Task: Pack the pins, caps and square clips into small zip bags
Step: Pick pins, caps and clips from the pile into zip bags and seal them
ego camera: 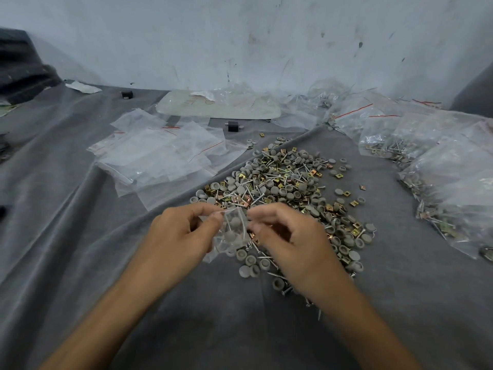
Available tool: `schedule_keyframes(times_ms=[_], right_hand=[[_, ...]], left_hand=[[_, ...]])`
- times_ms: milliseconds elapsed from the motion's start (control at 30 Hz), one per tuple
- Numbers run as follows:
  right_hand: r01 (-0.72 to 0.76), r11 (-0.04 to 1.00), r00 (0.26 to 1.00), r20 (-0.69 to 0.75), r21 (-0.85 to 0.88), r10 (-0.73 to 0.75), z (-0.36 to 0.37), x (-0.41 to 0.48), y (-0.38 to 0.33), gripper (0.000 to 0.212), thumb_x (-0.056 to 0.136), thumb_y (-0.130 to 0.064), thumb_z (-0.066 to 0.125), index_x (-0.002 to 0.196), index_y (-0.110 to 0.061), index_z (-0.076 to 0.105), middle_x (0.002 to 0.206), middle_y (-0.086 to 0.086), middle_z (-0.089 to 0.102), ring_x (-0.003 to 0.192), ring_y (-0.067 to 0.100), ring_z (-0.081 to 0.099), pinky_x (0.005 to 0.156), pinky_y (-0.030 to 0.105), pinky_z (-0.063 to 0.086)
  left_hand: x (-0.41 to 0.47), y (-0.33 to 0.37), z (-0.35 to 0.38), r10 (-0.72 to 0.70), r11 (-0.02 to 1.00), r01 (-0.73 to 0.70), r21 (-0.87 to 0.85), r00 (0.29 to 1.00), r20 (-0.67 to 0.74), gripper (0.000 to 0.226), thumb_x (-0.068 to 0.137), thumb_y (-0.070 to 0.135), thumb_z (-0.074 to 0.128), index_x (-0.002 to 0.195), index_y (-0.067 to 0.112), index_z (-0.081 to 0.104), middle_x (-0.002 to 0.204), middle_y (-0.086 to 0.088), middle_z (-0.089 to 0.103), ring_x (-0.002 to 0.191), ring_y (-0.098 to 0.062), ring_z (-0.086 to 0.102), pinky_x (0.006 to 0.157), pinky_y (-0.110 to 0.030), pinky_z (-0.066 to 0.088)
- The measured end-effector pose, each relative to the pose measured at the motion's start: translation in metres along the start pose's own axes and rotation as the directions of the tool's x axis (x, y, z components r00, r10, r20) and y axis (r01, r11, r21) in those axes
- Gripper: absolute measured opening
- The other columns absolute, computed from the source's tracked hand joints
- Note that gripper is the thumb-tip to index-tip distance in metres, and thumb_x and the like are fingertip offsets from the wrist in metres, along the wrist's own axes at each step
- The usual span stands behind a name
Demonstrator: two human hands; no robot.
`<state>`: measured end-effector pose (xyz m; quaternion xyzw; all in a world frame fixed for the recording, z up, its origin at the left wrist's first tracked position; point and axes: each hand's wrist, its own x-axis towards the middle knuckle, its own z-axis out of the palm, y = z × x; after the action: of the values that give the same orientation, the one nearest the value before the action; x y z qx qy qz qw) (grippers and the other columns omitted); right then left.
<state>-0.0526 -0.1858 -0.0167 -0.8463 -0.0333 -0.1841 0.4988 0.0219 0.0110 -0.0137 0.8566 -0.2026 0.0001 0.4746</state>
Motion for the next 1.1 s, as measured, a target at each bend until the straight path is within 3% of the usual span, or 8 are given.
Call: schedule_keyframes(times_ms=[67, 200, 400, 567, 733, 867, 967, 1100], right_hand=[[-0.025, 0.991, 0.999, -0.034, -0.129, 0.021, -0.017, 0.003, 0.006, 0.019, 0.097, -0.021, 0.065, 0.108, -0.035, 0.070, 0.096, -0.023, 0.071, 0.089, -0.002, 0.068, 0.072, 0.017, 0.056], [-0.042, 0.853, 0.997, 0.035, -0.521, 0.070, -0.037, 0.005, 0.020, 0.019, 0.099, -0.025, 0.060, 0.114, -0.031, 0.071, 0.107, -0.019, 0.063, 0.106, 0.004, 0.051, 0.089, 0.028, 0.044], [-0.017, 0.737, 0.979, 0.140, -0.676, 0.151, -0.030, 0.005, 0.021, 0.029, 0.101, -0.038, 0.052, 0.129, -0.037, 0.061, 0.118, -0.014, 0.054, 0.116, 0.010, 0.038, 0.099, 0.032, 0.034], [-0.044, 0.724, 0.980, 0.112, -0.688, 0.166, -0.027, 0.006, 0.023, 0.017, 0.100, -0.040, 0.053, 0.117, -0.036, 0.059, 0.115, -0.016, 0.053, 0.115, 0.011, 0.041, 0.097, 0.031, 0.034], [-0.032, 0.754, 0.992, 0.069, -0.656, 0.102, -0.026, 0.007, 0.025, 0.014, 0.102, -0.038, 0.050, 0.112, -0.033, 0.058, 0.111, -0.014, 0.057, 0.111, 0.013, 0.045, 0.098, 0.035, 0.037], [-0.006, 0.944, 1.000, -0.015, -0.329, 0.002, -0.020, 0.004, 0.013, 0.013, 0.102, -0.035, 0.054, 0.113, -0.031, 0.062, 0.100, -0.019, 0.066, 0.088, 0.003, 0.064, 0.076, 0.023, 0.051], [0.064, 0.995, 0.997, 0.035, -0.073, -0.062, -0.005, -0.002, -0.001, 0.012, 0.101, -0.028, 0.060, 0.111, -0.030, 0.066, 0.098, -0.019, 0.070, 0.092, 0.002, 0.068, 0.074, 0.013, 0.050], [0.156, 0.967, 0.984, 0.116, -0.204, -0.134, 0.015, -0.008, -0.002, 0.022, 0.099, -0.026, 0.062, 0.121, -0.029, 0.067, 0.103, -0.018, 0.060, 0.099, 0.004, 0.059, 0.086, 0.024, 0.049]], left_hand=[[0.001, -0.001, -0.001, -0.008, 1.000, 0.008, 0.004, 1.000, -0.001, 0.012, 0.099, 0.041, 0.060, 0.096, 0.048, 0.070, 0.058, 0.006, 0.067, 0.049, -0.001, 0.056, 0.057, -0.027, 0.042], [0.001, -0.002, 0.001, -0.009, 1.000, 0.009, 0.021, 1.000, -0.001, 0.013, 0.099, 0.040, 0.060, 0.093, 0.042, 0.072, 0.058, 0.007, 0.067, 0.049, 0.000, 0.056, 0.058, -0.027, 0.043], [-0.001, 0.001, 0.000, -0.002, 0.999, 0.002, 0.034, 1.000, 0.000, 0.015, 0.099, 0.042, 0.058, 0.092, 0.042, 0.072, 0.059, 0.008, 0.067, 0.049, 0.000, 0.055, 0.056, -0.026, 0.041], [-0.002, 0.005, -0.002, 0.002, 0.998, -0.001, 0.065, 1.000, -0.011, 0.018, 0.099, 0.045, 0.057, 0.094, 0.040, 0.073, 0.057, 0.007, 0.064, 0.050, -0.002, 0.056, 0.056, -0.027, 0.041], [-0.004, 0.009, -0.007, 0.066, 0.964, -0.030, 0.266, 0.990, -0.128, 0.029, 0.098, 0.050, 0.051, 0.107, 0.039, 0.077, 0.054, 0.020, 0.057, 0.064, -0.002, 0.059, 0.053, -0.022, 0.036], [-0.004, 0.011, -0.008, 0.072, 0.962, -0.038, 0.271, 0.990, -0.120, 0.029, 0.098, 0.049, 0.051, 0.107, 0.038, 0.077, 0.055, 0.022, 0.057, 0.061, -0.004, 0.059, 0.055, -0.023, 0.038], [-0.005, 0.012, -0.004, 0.089, 0.955, -0.073, 0.286, 0.995, -0.042, 0.025, 0.099, 0.047, 0.051, 0.100, 0.040, 0.075, 0.060, 0.023, 0.060, 0.059, -0.004, 0.058, 0.059, -0.030, 0.045], [-0.005, 0.011, -0.002, 0.131, 0.959, -0.132, 0.250, 0.991, 0.019, 0.022, 0.101, 0.041, 0.054, 0.099, 0.035, 0.075, 0.069, 0.018, 0.067, 0.067, -0.003, 0.063, 0.071, -0.036, 0.053]])
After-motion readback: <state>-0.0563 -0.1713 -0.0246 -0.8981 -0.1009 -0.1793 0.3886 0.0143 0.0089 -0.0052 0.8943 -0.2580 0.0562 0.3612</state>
